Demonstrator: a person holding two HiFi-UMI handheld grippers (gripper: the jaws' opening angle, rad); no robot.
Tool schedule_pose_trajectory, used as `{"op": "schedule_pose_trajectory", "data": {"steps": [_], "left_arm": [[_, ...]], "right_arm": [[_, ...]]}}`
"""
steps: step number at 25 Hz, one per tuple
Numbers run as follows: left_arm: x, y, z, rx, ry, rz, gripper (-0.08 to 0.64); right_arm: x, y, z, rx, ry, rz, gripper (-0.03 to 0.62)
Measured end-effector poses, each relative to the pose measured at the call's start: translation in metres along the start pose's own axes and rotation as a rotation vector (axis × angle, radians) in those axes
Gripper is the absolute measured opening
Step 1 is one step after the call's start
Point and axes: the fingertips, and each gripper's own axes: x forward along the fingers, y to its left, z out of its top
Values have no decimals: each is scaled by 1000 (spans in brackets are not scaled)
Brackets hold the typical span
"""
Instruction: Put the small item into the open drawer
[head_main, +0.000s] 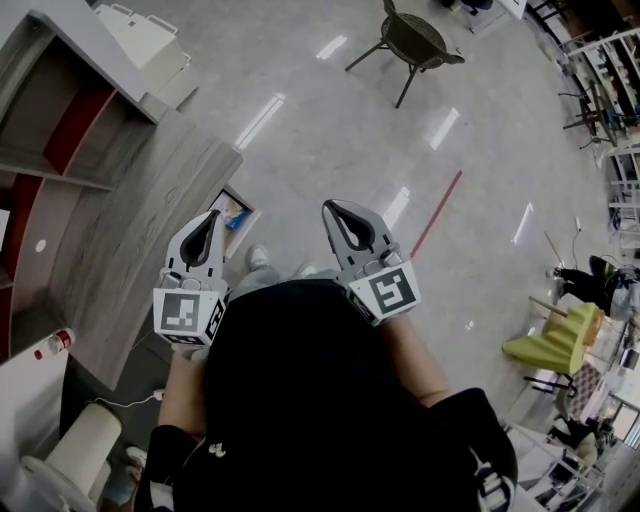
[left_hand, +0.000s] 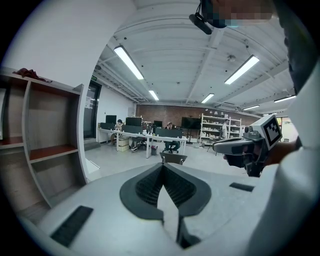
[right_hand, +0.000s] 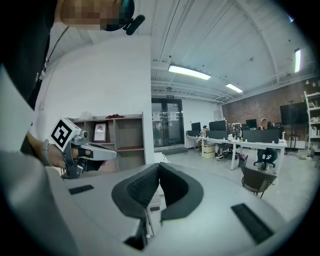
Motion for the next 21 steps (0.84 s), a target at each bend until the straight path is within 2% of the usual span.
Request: {"op": "schedule_pose_trajectory", "data": {"steps": [5, 21], "left_arm": [[4, -6, -2, 1, 12, -14, 2], [6, -10, -9, 7, 31, -11, 2]], "right_arm": [[-4, -1, -2, -11, -27, 10, 12], [-11, -7, -9, -9, -15, -5, 12]]}}
